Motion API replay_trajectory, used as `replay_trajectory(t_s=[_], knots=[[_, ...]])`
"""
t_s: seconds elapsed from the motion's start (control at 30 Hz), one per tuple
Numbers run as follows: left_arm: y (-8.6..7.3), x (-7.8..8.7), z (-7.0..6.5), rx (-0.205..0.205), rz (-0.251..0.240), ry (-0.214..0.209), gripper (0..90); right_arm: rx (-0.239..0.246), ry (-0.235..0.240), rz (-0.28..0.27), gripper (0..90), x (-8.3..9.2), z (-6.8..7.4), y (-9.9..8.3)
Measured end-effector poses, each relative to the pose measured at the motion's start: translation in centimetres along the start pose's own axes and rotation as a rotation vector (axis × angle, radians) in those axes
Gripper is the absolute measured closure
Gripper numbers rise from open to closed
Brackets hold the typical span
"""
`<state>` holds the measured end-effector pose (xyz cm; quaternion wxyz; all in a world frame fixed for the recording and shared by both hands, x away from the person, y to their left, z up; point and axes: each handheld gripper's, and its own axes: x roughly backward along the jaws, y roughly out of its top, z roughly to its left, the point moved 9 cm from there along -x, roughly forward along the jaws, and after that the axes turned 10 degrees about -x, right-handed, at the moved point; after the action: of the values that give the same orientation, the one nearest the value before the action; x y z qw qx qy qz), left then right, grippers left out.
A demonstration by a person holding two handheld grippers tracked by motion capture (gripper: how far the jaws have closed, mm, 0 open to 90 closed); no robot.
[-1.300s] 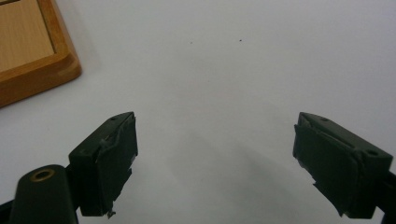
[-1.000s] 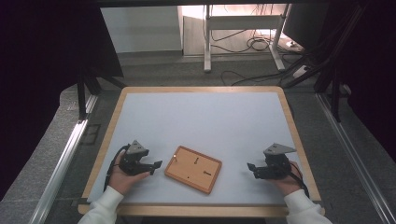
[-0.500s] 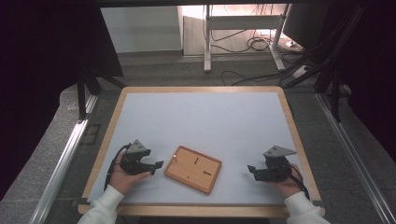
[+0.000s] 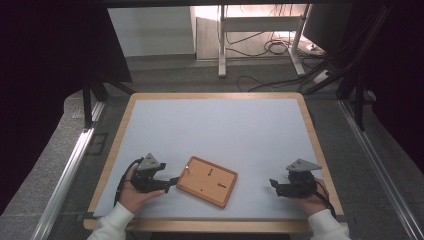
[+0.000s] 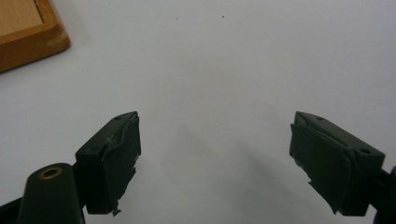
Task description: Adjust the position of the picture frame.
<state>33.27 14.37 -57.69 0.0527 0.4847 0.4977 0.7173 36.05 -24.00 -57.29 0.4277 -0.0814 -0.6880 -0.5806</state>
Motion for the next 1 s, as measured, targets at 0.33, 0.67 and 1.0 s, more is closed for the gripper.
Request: replay_trajectory(t_s=[0.33,0.67,1.0], knots=[[1.0,-1.5,-0.8,-0.026,0.010,0.006,30.2,0.003,-0.003,0.011,16.7,-0.1,0.1,-0.3],[2.2,-2.9,-1.3,-0.036,0.009,0.013,48.2,0.011,-0.005,0.018,16.7,-0.2,0.3,-0.3],[2.9,-4.6,-1.6,-0.071,0.017,0.010,74.5,0.024,-0.006,0.023,16.7,-0.4,0.3,-0.4]])
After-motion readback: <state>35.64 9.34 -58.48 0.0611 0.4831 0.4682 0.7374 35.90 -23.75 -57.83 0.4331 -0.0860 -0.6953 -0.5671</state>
